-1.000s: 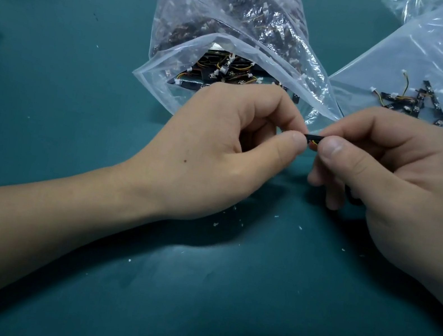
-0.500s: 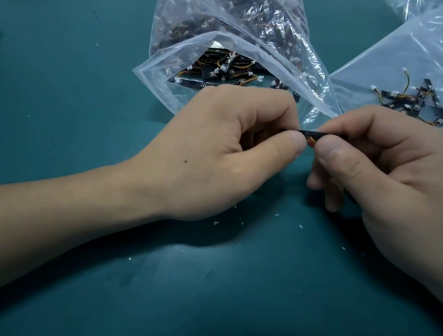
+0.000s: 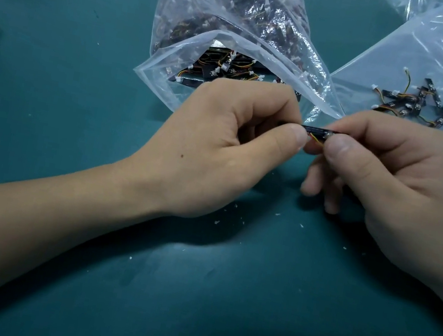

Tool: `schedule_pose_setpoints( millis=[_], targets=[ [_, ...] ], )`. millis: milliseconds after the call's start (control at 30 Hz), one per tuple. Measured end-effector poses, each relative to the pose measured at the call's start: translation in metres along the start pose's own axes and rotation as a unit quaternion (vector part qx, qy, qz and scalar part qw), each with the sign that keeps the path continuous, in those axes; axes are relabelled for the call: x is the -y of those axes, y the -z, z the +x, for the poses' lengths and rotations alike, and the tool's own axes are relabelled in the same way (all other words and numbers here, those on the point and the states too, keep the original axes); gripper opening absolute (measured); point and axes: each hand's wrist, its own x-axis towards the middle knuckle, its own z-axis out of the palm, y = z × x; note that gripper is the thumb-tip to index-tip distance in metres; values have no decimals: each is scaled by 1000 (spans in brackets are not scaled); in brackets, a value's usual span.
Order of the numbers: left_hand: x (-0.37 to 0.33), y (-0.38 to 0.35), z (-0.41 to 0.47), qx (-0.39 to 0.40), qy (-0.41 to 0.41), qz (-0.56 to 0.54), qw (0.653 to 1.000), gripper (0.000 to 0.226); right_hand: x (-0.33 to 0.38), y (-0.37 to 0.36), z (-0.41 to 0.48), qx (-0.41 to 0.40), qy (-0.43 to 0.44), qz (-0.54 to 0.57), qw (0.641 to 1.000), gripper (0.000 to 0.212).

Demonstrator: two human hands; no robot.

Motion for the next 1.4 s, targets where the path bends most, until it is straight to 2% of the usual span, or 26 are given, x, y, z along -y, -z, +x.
schedule_pose_setpoints(
  millis=[200, 633, 767, 900, 1100, 1400],
  targets=[
    [0, -1, -2, 19, -5, 49, 999, 20, 1, 0, -2, -16, 10, -37, 999, 21],
    [-5, -2, -5, 42, -18, 82, 996, 20, 0, 2, -2, -8, 15, -38, 999, 23],
    [-4, -1, -4, 40, -9, 54, 998, 21, -1, 2, -2, -2, 11, -17, 1000, 24],
    [-5, -2, -4, 48, -17, 71, 996, 22, -1, 3, -1, -3, 16, -45, 999, 23],
    [-4, 0, -3, 3, -10, 42, 999, 23, 1, -1, -1, -6, -3, -13, 1000, 28],
    [-3, -1, -4, 19, -14, 34, 999, 23, 3, -2, -3, -21, 18, -61, 998, 26]
  ],
)
